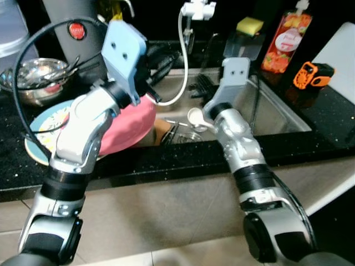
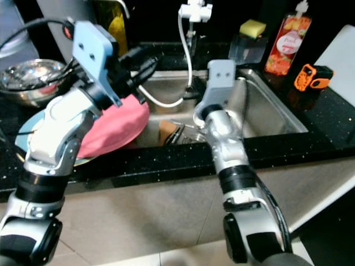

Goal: Kitchen organization

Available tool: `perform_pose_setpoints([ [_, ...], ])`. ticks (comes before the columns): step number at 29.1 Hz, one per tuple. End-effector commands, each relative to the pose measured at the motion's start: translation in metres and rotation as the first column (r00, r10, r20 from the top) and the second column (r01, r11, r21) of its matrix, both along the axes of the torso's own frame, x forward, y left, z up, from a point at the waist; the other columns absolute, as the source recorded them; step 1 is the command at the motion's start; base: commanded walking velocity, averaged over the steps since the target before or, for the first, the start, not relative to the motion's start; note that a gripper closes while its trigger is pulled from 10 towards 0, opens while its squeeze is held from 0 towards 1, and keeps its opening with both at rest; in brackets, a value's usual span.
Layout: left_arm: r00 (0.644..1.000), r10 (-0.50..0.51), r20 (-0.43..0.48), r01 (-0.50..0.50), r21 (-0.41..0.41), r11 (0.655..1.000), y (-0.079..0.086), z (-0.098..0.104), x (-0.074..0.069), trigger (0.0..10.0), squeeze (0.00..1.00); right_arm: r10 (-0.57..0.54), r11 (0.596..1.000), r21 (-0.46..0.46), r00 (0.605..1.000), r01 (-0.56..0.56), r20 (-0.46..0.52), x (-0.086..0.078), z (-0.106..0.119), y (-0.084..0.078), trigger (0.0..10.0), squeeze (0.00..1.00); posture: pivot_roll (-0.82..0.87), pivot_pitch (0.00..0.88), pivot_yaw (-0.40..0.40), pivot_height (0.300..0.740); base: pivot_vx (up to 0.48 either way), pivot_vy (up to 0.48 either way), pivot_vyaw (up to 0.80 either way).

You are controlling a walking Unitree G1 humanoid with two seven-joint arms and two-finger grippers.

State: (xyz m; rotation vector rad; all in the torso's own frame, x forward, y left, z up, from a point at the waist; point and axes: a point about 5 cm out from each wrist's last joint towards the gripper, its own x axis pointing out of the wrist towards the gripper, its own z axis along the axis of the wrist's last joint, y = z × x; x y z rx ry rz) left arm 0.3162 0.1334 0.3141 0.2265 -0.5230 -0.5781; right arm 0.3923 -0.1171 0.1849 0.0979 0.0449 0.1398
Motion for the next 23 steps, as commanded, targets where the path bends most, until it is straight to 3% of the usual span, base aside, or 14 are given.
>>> perform_pose_setpoints([
  [1, 0.992, 0.126, -0.022, -0.127, -0.021, 0.992, 0.019, 0.001, 0.009, 10.0, 0.0, 0.003, 0.999, -0.048, 0.996, -0.007, -0.088, 0.0, -0.017, -0.001, 10.0, 0.0, 0.28, 0.0, -0.088, 0.74, 0.0, 0.0, 0.0],
  [4, 0.979, 0.201, -0.027, -0.202, -0.039, 0.979, 0.032, 0.003, 0.012, 10.0, 0.0, 0.017, 0.997, -0.079, 0.993, -0.027, -0.115, -0.001, -0.024, 0.0, 10.0, 0.05, 0.28, 0.0, -0.09, 0.74, 0.0, 0.0, 0.0],
  [5, 0.972, 0.234, -0.026, -0.235, -0.05, 0.971, 0.04, 0.006, 0.012, 10.0, 0.0, 0.033, 0.994, -0.096, 0.99, -0.046, -0.136, -0.002, -0.029, 0.001, 10.0, 0.84, 0.29, 0.0, -0.095, 0.74, 0.0, 0.0, 0.0],
  [6, 0.972, 0.234, -0.026, -0.235, -0.05, 0.971, 0.04, 0.006, 0.012, 10.0, 0.0, 0.033, 0.994, -0.096, 0.99, -0.046, -0.136, -0.002, -0.029, 0.001, 10.0, 0.84, 0.29, 0.0, -0.095, 0.74, 0.0, 0.0, 0.0],
  [7, 0.96, 0.28, -0.022, -0.281, -0.064, 0.957, 0.052, 0.01, 0.01, 10.0, 0.0, 0.064, 0.99, -0.114, 0.983, -0.085, -0.173, -0.005, -0.039, 0.005, 10.0, 1.0, 0.29, 0.0, -0.097, 0.74, 0.0, 0.0, 0.0],
  [13, 0.946, 0.323, -0.018, -0.324, -0.074, 0.943, 0.062, 0.013, 0.009, 10.0, 0.0, 0.085, 0.989, -0.101, 0.98, -0.104, -0.177, -0.007, -0.042, 0.009, 10.0, 1.0, 0.29, 0.0, -0.096, 0.74, 0.0, 0.0, 0.0],
  [17, 0.928, 0.371, -0.032, -0.372, -0.099, 0.923, 0.069, 0.014, 0.01, 10.0, 0.0, 0.075, 0.996, -0.045, 0.991, -0.08, -0.114, -0.003, -0.031, 0.008, 10.0, 1.0, 0.29, 0.0, -0.092, 0.74, 0.0, 0.0, 0.0],
  [18, 0.922, 0.386, -0.035, -0.388, -0.101, 0.916, 0.07, 0.014, 0.011, 10.0, 0.0, 0.072, 0.997, -0.026, 0.995, -0.074, -0.071, -0.001, -0.024, 0.006, 10.0, 0.0, 0.28, 0.0, -0.089, 0.74, 0.0, 0.0, 0.0],
  [19, 0.906, 0.422, -0.045, -0.424, -0.101, 0.9, 0.073, 0.014, 0.013, 10.0, 0.0, 0.06, 0.998, 0.006, 0.998, -0.06, 0.002, 0.0, -0.011, 0.003, 10.0, 0.0, 0.28, 0.0, -0.085, 0.74, 0.0, 0.0, 0.0],
  [20, 0.906, 0.422, -0.045, -0.424, -0.101, 0.9, 0.073, 0.014, 0.013, 10.0, 0.0, 0.06, 0.998, 0.006, 0.998, -0.06, 0.002, 0.0, -0.011, 0.003, 10.0, 0.0, 0.28, 0.0, -0.085, 0.74, 0.0, 0.0, 0.0],
  [21, 0.88, 0.469, -0.071, -0.474, -0.095, 0.875, 0.078, 0.014, 0.016, 10.0, 0.0, 0.056, 0.997, 0.048, 0.994, -0.06, 0.096, 0.0, 0.006, -0.001, 10.0, 0.0, 0.28, 0.0, -0.085, 0.74, 0.0, 0.0, 0.0],
  [23, 0.88, 0.469, -0.071, -0.474, -0.095, 0.875, 0.078, 0.014, 0.016, 10.0, 0.0, 0.056, 0.997, 0.048, 0.994, -0.06, 0.096, 0.0, 0.006, -0.001, 10.0, 0.0, 0.28, 0.0, -0.085, 0.74, 0.0, 0.0, 0.0],
])
